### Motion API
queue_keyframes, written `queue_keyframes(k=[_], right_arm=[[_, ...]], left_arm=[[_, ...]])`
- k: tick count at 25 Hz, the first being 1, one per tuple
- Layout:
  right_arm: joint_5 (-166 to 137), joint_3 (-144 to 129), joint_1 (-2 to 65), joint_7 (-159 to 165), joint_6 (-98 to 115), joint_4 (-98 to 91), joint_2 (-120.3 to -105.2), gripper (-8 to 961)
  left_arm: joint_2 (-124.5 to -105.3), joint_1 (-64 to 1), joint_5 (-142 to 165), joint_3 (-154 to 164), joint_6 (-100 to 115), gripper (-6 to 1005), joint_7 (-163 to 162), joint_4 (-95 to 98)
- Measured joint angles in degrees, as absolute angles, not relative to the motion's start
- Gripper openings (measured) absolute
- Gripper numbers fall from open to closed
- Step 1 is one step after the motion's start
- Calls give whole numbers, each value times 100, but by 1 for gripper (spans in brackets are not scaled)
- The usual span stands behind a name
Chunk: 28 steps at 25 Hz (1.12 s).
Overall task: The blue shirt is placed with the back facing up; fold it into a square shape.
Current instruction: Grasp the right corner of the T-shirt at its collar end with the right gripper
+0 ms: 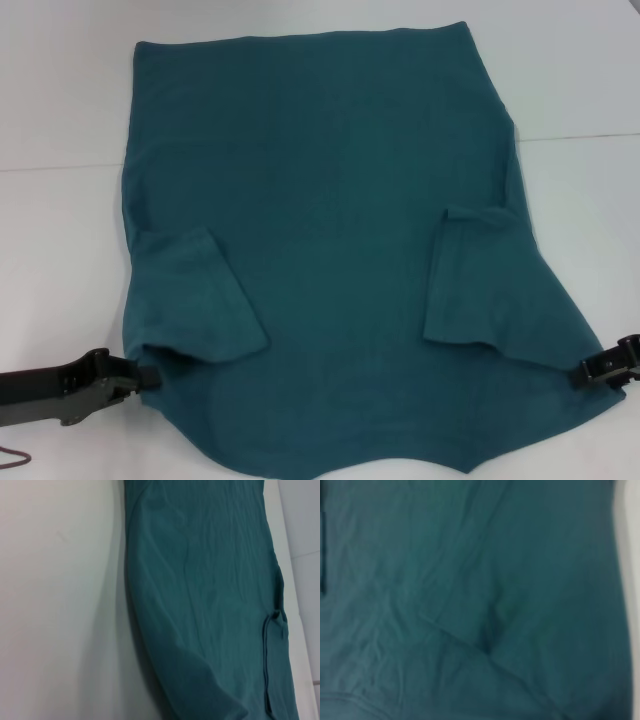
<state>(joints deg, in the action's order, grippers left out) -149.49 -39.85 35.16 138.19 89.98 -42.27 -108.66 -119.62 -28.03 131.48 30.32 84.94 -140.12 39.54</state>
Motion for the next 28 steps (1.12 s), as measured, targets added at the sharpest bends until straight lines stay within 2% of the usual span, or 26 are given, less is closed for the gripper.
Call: queue_keyframes(k=[5, 9, 17, 20, 24, 28], right_arm=[[-14930, -3962, 3578, 13774, 9034, -4227, -10945, 759], [-14928, -3962, 3611, 13783, 9060, -4227, -10952, 759], [-14985, -3850, 3515, 13980, 9238, -4372, -10687, 759], [-14986, -3851, 3464, 14009, 9232, -4381, -10640, 759], [-15049, -3902, 3448, 13989, 9202, -4384, -10657, 760], [-15286, -3910, 3507, 13964, 9120, -4386, -10740, 760]], left_arm=[[-11967, -2804, 13148, 3032, 8490, 21, -14009, 3949], [-11969, -2803, 13149, 3032, 8490, 20, -14009, 3946], [-11971, -2797, 13148, 3032, 8490, 19, -14009, 3936], [-11971, -2795, 13149, 3032, 8490, 19, -14009, 3934], [-11971, -2795, 13148, 3024, 8490, 20, -14009, 3928], [-11971, -2795, 13149, 3023, 8490, 21, -14010, 3928]])
